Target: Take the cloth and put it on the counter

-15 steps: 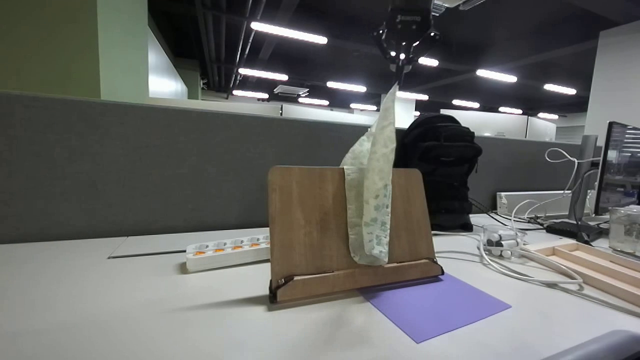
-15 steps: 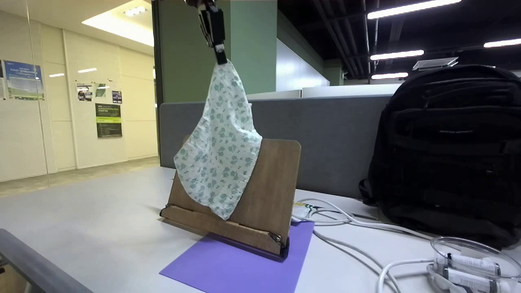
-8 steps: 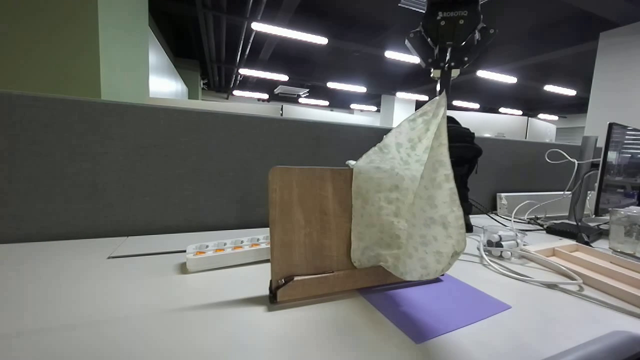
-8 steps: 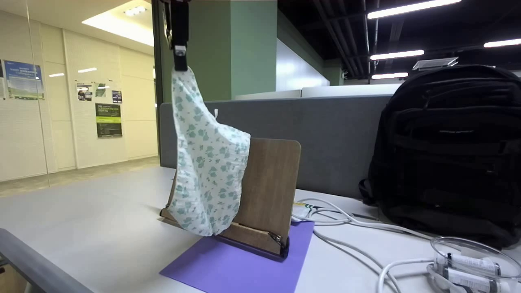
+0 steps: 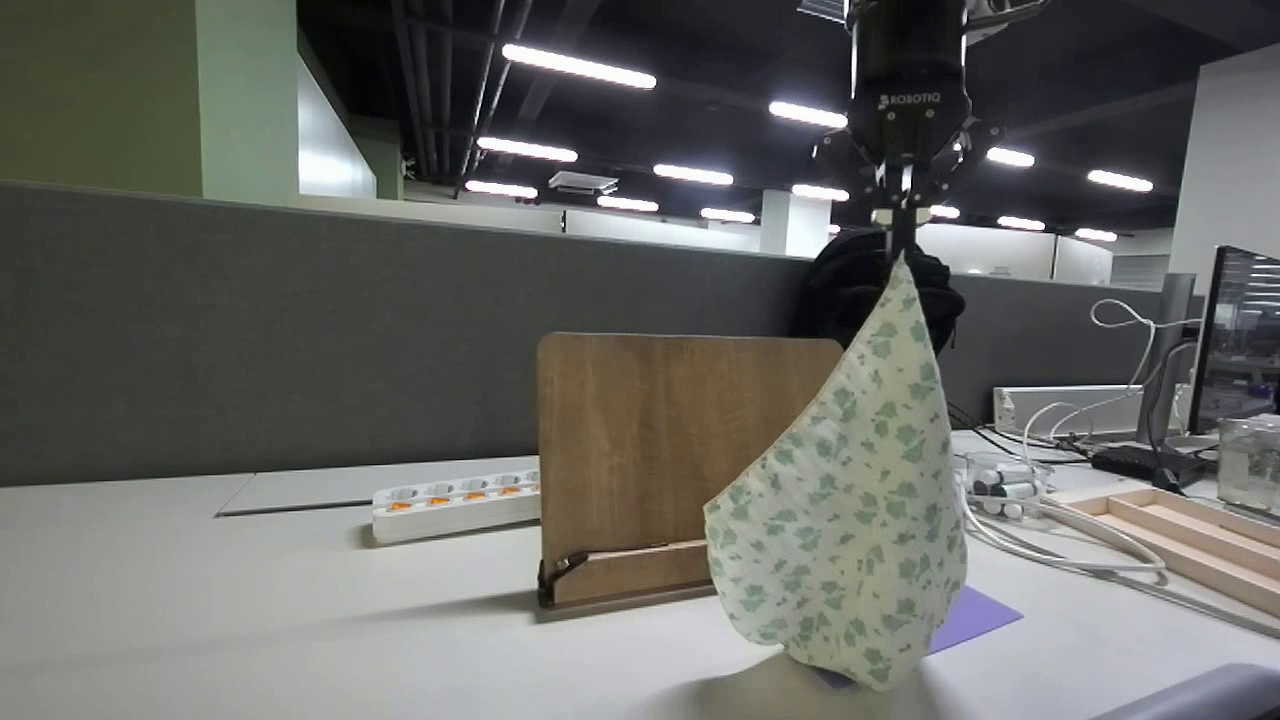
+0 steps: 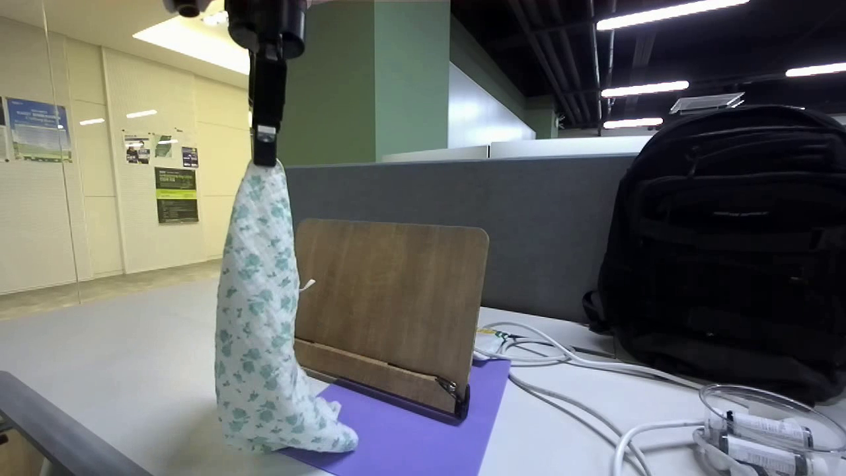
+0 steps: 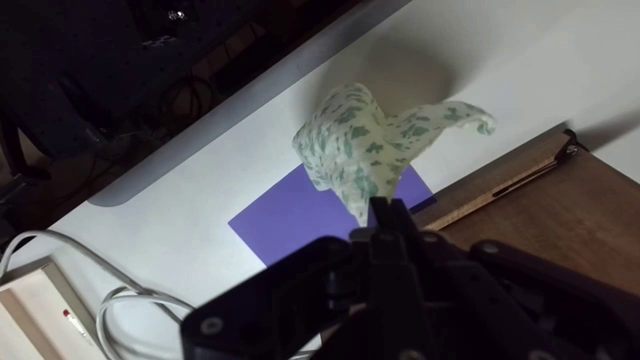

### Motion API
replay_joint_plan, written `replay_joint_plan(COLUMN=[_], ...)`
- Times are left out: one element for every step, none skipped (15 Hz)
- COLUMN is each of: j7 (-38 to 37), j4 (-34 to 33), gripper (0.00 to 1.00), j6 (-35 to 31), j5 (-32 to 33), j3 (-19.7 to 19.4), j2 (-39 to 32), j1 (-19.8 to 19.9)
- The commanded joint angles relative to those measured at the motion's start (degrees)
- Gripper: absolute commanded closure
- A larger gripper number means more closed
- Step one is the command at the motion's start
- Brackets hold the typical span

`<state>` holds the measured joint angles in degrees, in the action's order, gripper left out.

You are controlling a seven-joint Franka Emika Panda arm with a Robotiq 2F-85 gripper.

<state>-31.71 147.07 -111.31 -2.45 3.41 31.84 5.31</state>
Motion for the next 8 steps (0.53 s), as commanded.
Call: replay_joint_plan(j7=[-0.26,-0.52,-0.50,-0.66,-0.41,-0.36,-0.22,-0.15], j4=[-0.40,-0.26,-0.22,0.05,0.18,0.52,0.77,0.93], gripper=[0.98,0.73,0.73,0.69,0.63,0.56,0.49,0.42], j6=[-2.56,-4.09,-5.27,-6.91,-8.04,-9.62,-10.91,-11.98], j5=[-1.28,-0.93,-0.97,-0.76,-0.87,-0.76,-0.86,-0.80], j3=[-0.11,-0.04,-0.11,-0.01,-0.07,0.01,0.00,0.05], j2=[-2.74,-3.17,-3.60,-3.72,-3.84,-3.64,-3.43,-3.27], j1=[1.24,1.55,1.69,1.89,1.88,1.92,1.87,1.84])
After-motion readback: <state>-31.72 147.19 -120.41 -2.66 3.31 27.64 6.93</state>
